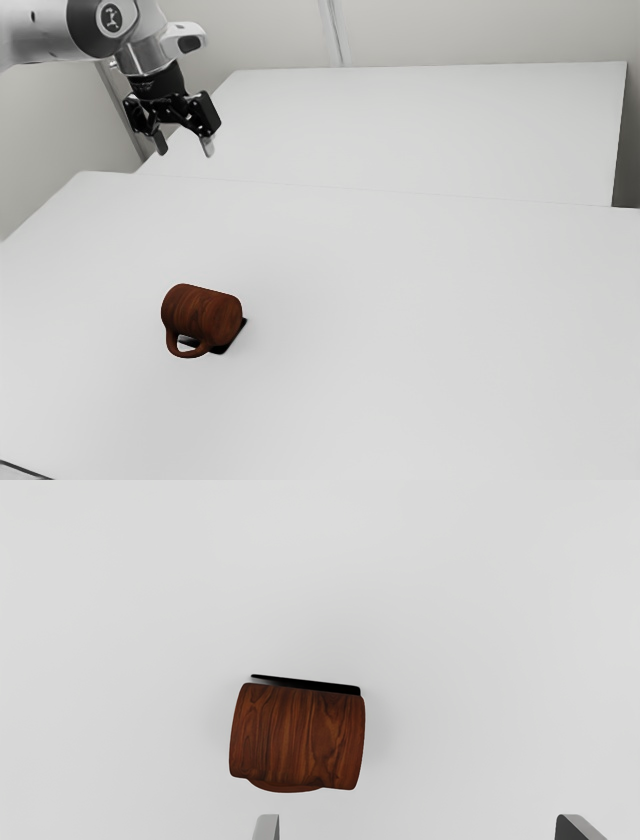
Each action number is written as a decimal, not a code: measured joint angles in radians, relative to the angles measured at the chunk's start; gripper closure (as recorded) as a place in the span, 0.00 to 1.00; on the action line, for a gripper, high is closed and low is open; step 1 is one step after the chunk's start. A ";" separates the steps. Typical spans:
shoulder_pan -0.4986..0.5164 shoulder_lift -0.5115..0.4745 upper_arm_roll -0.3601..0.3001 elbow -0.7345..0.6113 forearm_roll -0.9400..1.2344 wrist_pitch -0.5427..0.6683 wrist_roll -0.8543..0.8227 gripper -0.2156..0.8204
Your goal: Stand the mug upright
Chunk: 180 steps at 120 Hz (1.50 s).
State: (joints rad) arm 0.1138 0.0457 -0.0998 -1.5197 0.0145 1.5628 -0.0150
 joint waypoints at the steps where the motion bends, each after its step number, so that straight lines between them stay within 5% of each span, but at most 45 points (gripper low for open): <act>1: 0.000 0.000 0.000 0.000 0.000 0.000 0.000 0.21; 40: -0.021 -0.020 -0.005 -0.064 0.010 0.003 0.002 0.21; 92: 0.058 -0.174 -0.001 -0.450 -0.001 0.185 0.005 0.21; 130: 0.149 -0.155 0.004 -0.545 -0.068 0.280 0.034 0.21; 180: 0.311 -0.046 0.003 -0.561 -0.244 0.386 0.375 0.21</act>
State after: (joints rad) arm 0.4246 0.0001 -0.0966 -2.0803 -0.2295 1.9491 0.3596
